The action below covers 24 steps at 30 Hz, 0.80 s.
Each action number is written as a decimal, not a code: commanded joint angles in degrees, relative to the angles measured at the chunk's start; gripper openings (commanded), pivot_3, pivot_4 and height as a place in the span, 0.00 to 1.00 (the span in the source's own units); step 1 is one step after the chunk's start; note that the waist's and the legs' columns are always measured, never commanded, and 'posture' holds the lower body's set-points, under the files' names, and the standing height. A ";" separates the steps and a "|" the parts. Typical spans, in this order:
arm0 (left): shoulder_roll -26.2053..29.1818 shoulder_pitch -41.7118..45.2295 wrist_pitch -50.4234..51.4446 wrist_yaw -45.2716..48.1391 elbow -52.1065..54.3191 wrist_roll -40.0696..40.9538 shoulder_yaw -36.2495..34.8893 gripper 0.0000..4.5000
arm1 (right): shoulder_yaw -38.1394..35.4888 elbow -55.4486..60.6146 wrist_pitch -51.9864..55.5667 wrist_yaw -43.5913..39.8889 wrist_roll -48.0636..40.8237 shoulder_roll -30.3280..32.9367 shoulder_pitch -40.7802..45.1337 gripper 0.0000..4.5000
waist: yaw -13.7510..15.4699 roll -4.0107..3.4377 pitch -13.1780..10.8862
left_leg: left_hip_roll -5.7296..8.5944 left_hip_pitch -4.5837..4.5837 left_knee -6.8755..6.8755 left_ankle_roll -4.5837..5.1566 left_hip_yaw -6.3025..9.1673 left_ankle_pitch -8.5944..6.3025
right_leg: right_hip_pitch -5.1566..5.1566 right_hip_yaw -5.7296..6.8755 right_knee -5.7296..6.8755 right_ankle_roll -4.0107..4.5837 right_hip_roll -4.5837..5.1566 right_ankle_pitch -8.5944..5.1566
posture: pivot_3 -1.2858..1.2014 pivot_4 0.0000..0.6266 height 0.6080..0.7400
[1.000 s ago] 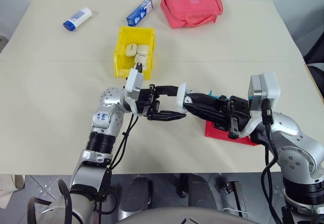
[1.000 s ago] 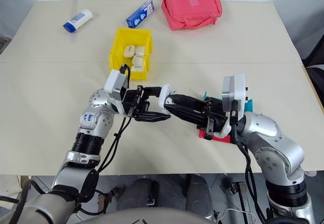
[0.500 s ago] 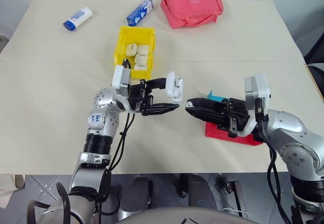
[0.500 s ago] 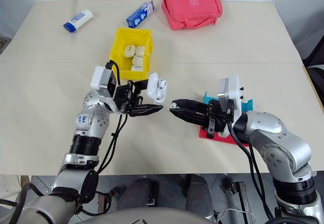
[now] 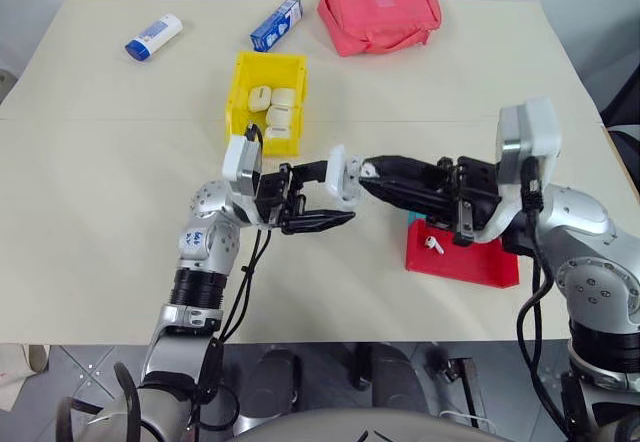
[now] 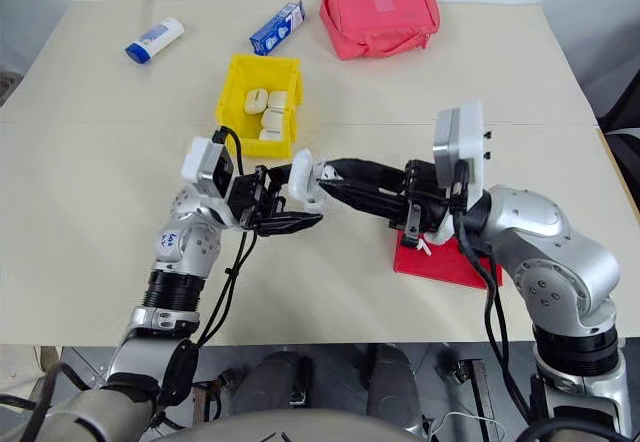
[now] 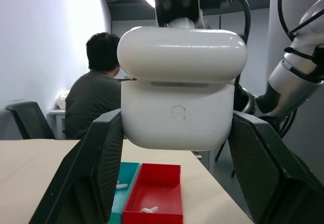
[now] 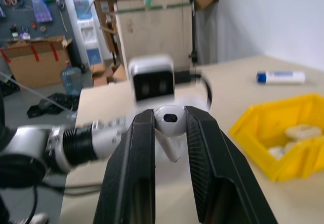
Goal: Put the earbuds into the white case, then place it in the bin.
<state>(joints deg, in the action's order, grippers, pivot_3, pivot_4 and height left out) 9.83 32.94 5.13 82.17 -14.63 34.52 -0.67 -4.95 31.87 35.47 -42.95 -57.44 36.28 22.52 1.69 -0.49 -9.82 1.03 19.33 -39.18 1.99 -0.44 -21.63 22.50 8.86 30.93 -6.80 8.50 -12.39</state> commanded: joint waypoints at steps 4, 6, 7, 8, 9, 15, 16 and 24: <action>-0.65 0.76 -0.25 0.99 -0.75 0.87 0.18 0.61 | 0.40 1.65 -0.11 0.30 -0.81 -1.57 0.80 0.11 | -0.06 0.00 0.00 | 0.00 0.00 0.00 0.00 -0.01 0.00 | 0.00 0.00 0.00 0.00 0.00 0.00 | 0.52 0.24 1.00; -0.82 1.23 -0.43 1.07 -1.20 0.86 0.06 0.61 | 1.01 1.53 -0.20 0.11 -0.54 -2.19 0.49 0.11 | -0.07 0.00 0.00 | 0.00 0.00 0.00 0.00 -0.01 0.00 | 0.00 0.00 0.00 0.00 0.00 0.00 | 0.52 0.24 1.00; -0.88 1.48 -0.55 1.13 -1.50 0.85 -0.01 0.61 | 1.31 1.49 -0.21 0.10 -0.47 -2.48 0.43 0.11 | -0.08 0.00 0.00 | 0.00 0.00 0.00 0.00 -0.01 0.00 | 0.00 0.00 0.00 0.00 0.00 0.00 | 0.52 0.24 1.00; -0.93 1.69 -0.64 1.20 -1.73 0.86 -0.07 0.61 | 1.55 1.49 -0.21 0.18 -0.45 -2.80 0.41 0.11 | -0.08 0.00 0.00 | 0.00 0.00 0.00 0.00 -0.01 0.00 | 0.00 0.00 0.00 0.00 0.00 0.00 | 0.52 0.24 1.00; -0.97 1.86 -0.65 1.19 -1.89 0.87 -0.13 0.61 | 1.76 1.53 -0.14 0.31 -0.50 -3.07 0.34 0.11 | -0.08 0.00 0.00 | 0.00 0.00 0.00 0.00 -0.01 0.00 | 0.00 0.00 0.00 0.00 0.00 0.00 | 0.52 0.24 1.00; -1.16 2.34 -0.50 1.02 -2.28 0.92 -0.46 0.61 | 2.80 1.32 -0.32 0.40 0.24 -4.33 -0.52 0.11 | -0.11 0.00 0.00 | 0.00 0.01 0.00 0.01 -0.01 0.00 | 0.01 0.00 0.00 0.00 0.00 0.00 | 0.52 0.24 1.00; -1.16 2.28 -0.24 1.01 -2.05 1.00 -0.41 0.61 | 3.12 1.01 -0.57 0.25 0.81 -4.63 -0.93 0.11 | -0.11 0.00 0.00 | 0.00 0.00 0.00 0.00 -0.01 0.00 | 0.01 0.01 0.00 0.00 -0.01 0.00 | 0.52 0.24 1.00; -0.82 1.73 1.38 0.69 -0.13 1.37 -0.26 0.61 | 4.28 -0.58 -1.93 -1.50 3.84 -5.55 -4.60 0.11 | -0.10 0.00 0.00 | 0.01 0.01 0.00 0.01 -0.01 0.00 | 0.01 0.01 0.01 0.00 -0.01 0.00 | 0.52 0.24 1.00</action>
<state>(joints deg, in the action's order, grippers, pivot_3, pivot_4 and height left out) 9.18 33.91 6.37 83.05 -16.82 34.47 -0.78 -0.50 31.19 33.82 -44.04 -54.36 30.89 18.72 1.58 -0.49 -9.82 1.04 19.33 -39.18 1.99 -0.45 -21.63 22.51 8.86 30.94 -6.80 8.49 -12.39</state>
